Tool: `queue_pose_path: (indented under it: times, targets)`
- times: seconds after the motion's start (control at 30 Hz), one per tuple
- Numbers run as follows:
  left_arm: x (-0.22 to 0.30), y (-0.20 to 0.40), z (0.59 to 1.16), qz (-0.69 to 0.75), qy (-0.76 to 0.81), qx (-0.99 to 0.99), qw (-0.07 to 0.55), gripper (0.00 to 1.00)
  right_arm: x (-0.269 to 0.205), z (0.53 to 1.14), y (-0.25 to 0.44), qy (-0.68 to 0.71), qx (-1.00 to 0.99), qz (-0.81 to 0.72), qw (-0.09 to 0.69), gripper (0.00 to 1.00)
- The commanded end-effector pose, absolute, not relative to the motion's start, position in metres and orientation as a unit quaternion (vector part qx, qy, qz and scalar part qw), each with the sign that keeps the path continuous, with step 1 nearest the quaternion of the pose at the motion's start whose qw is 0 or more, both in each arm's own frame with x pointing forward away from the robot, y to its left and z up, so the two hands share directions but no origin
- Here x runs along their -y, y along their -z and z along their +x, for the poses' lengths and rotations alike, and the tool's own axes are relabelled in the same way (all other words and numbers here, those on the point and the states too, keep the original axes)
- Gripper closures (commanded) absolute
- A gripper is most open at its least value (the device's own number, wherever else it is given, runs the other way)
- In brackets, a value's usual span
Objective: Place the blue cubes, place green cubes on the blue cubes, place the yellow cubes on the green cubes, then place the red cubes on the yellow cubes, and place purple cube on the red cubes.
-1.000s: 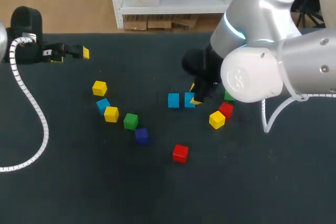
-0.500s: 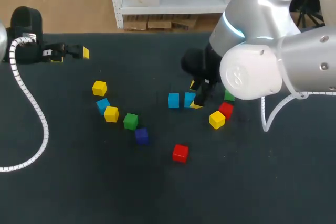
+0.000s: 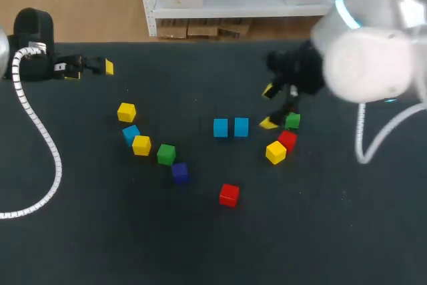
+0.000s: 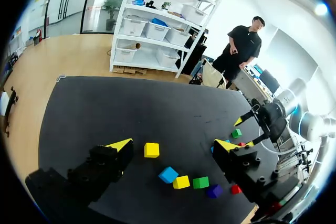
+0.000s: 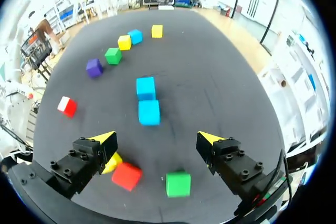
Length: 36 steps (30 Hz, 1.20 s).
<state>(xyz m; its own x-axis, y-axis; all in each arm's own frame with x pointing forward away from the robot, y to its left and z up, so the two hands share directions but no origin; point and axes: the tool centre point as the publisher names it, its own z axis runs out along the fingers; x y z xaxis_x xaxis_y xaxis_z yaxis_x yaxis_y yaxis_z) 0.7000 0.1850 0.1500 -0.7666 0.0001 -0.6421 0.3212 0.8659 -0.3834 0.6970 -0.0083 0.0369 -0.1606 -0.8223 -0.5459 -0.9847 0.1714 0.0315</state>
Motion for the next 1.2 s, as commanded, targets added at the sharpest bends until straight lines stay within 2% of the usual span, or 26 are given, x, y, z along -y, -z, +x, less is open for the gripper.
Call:
queue_pose_path:
  times: [0.03,0.2,0.47,0.67,0.83,1.2]
  targets:
    - [-0.185,-0.15,0.7,0.088,0.243,-0.908,0.33,0.0,0.047,0.675,-0.052,-0.214,-0.726,-0.596,0.267,0.0]
    - [-0.185,-0.15,0.7,0.088,0.243,-0.908,0.33,0.0,0.073,0.668,-0.058,-0.222,-0.717,-0.586,0.304,0.0]
    - [-0.185,-0.15,0.7,0.088,0.243,-0.908,0.33,0.0,0.103,0.661,-0.058,-0.226,-0.712,-0.583,0.319,0.0]
    - [-0.185,-0.15,0.7,0.088,0.243,-0.908,0.33,0.0,0.117,0.656,-0.061,-0.226,-0.711,-0.592,0.306,0.0]
    - [-0.185,-0.15,0.7,0.088,0.243,-0.908,0.33,0.0,0.121,0.652,-0.059,-0.21,-0.723,-0.605,0.261,0.0]
    - [-0.185,-0.15,0.7,0.088,0.243,-0.908,0.33,0.0,0.121,0.652,-0.059,-0.21,-0.723,-0.605,0.261,0.0]
